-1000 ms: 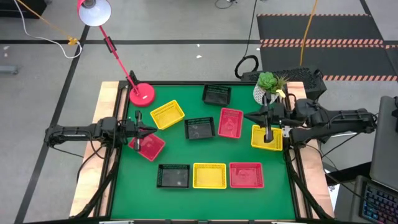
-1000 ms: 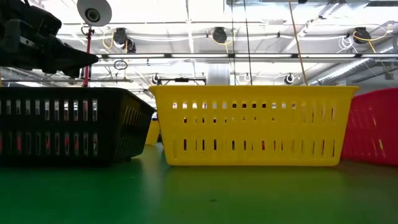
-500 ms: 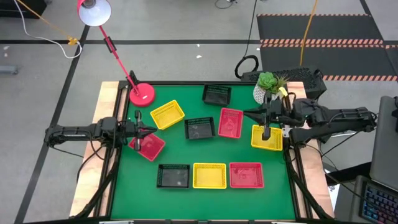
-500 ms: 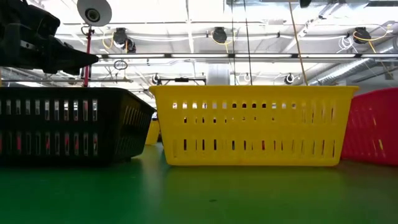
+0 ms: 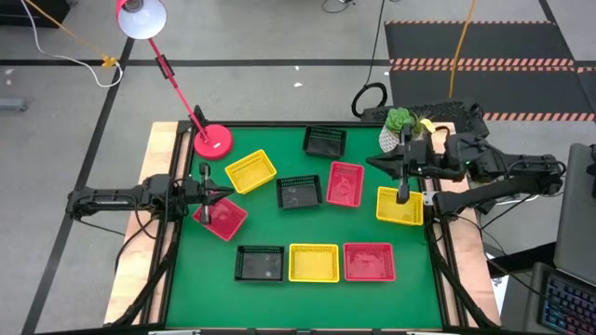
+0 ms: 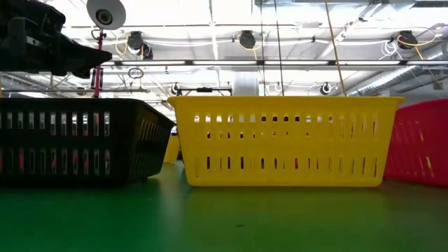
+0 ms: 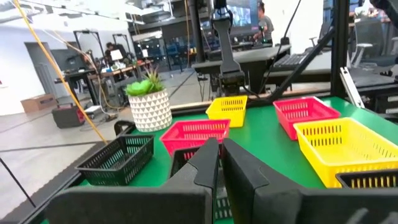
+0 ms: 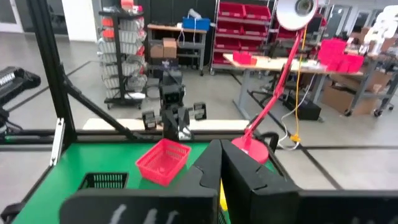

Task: Stack baskets by color
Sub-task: Stack the right yellow bin on top of the bottom yellow bin

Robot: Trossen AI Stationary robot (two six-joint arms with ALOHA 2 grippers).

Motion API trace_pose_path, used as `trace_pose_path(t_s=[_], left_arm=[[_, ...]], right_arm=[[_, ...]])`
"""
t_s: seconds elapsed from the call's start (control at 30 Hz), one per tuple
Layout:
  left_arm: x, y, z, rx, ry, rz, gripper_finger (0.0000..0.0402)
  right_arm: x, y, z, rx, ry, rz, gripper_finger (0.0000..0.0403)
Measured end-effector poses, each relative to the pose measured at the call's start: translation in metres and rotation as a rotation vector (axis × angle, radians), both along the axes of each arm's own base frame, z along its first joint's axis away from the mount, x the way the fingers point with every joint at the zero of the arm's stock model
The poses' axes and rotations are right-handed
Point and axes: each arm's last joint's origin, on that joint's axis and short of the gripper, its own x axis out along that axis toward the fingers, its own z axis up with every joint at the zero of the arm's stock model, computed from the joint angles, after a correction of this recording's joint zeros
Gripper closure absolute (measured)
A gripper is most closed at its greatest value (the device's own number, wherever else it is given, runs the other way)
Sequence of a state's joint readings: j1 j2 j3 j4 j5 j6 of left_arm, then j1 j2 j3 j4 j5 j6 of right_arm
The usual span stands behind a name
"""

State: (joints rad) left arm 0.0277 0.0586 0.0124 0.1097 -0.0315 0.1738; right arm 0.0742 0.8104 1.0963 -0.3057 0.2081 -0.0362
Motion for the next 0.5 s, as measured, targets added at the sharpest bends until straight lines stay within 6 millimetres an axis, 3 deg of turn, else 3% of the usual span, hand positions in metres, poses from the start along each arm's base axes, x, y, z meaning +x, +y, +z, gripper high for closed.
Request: trace_pose_path(t_s=[0.13,0.27,0.5], left_arm=[[0.000,0.000,0.000,0.000,0.001,0.002,0.0376],[0.000,0.000,0.004,-0.056,-0.043,-0.002,0.0376],[-0.006,-0.001,0.043,-0.134,-0.098,-0.026,0.0396]], right_arm=[[0.005,0.000,-0.016,0.037,0.021,-0.004,0.0402],[0.008,0.001,-0.016,0.004,-0.029,0.001,0.0403],[0.008,0.001,-0.016,-0.030,-0.026,0.005,0.0403]])
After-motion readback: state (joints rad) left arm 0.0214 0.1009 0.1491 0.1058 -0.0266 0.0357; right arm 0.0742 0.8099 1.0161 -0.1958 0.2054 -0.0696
